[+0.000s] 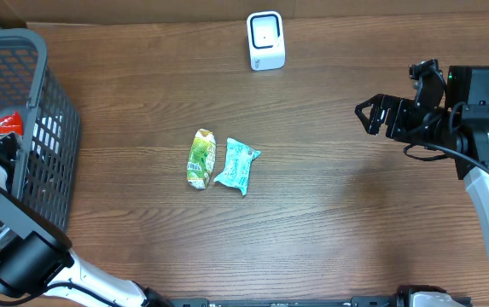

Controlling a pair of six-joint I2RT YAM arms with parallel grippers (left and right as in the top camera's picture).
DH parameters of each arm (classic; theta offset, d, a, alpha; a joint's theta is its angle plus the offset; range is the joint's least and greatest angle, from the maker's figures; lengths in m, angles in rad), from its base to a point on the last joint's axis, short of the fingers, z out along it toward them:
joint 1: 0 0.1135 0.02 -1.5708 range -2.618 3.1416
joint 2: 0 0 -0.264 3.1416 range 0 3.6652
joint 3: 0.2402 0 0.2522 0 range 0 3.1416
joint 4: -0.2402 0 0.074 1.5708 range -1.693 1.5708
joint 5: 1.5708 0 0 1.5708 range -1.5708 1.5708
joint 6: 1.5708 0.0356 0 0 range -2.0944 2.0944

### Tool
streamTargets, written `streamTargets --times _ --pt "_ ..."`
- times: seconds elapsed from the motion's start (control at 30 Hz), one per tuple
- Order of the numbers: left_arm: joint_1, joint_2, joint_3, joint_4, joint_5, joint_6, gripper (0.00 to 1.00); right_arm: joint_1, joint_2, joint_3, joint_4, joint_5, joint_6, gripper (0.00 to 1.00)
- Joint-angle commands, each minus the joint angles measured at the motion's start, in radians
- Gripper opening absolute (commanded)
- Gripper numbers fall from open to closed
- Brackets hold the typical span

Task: Scan the item barcode
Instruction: 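Grasp the white Pantene tube in the basket with the left gripper, then carry the white tube out and set it left of the yellow carton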

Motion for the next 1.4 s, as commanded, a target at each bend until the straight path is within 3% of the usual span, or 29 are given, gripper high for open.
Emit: streamTargets --times 0.0,0.1,0.17,0.2,0.27,0.33,0.5,0.67,1.07,1.37 --pt "-0.028 0.049 -0.017 0.001 0.019 0.024 1.0 -0.002 -0.001 0.02 0.001 -0.005 0.003 1.0" --pt "-0.039 0.064 -0.018 0.007 0.019 0.025 0.95 -0.002 -0.001 0.02 -0.005 -0.005 0.003 1.0" --pt "-0.046 0.066 -0.018 0.008 0.02 0.025 0.44 -0.002 -0.001 0.02 -0.01 -0.005 0.003 1.0" --pt "-0.047 0.066 -0.018 0.008 0.02 0.024 0.29 -0.002 -0.001 0.02 -0.011 -0.005 0.003 1.0" --pt "-0.047 0.066 -0.018 0.008 0.02 0.014 0.11 -0.002 -0.001 0.02 -0.011 -0.005 0.003 1.0" --pt "-0.045 0.066 -0.017 0.009 0.016 -0.014 0.06 -0.002 -0.001 0.02 -0.011 -0.005 0.003 1.0" --pt "-0.044 0.066 0.006 -0.01 0.016 -0.037 0.04 -0.002 -0.001 0.02 -0.01 -0.005 0.003 1.0" --pt "-0.044 0.062 0.13 -0.131 0.016 -0.067 0.04 -0.002 -0.001 0.02 -0.01 -0.005 0.003 1.0" --pt "-0.049 0.061 0.739 -0.597 0.027 -0.122 0.04 -0.002 -0.001 0.02 -0.009 -0.005 0.003 1.0" --pt "-0.051 0.053 1.121 -0.817 0.177 -0.112 0.04 -0.002 -0.001 0.02 -0.005 -0.005 0.003 1.0"
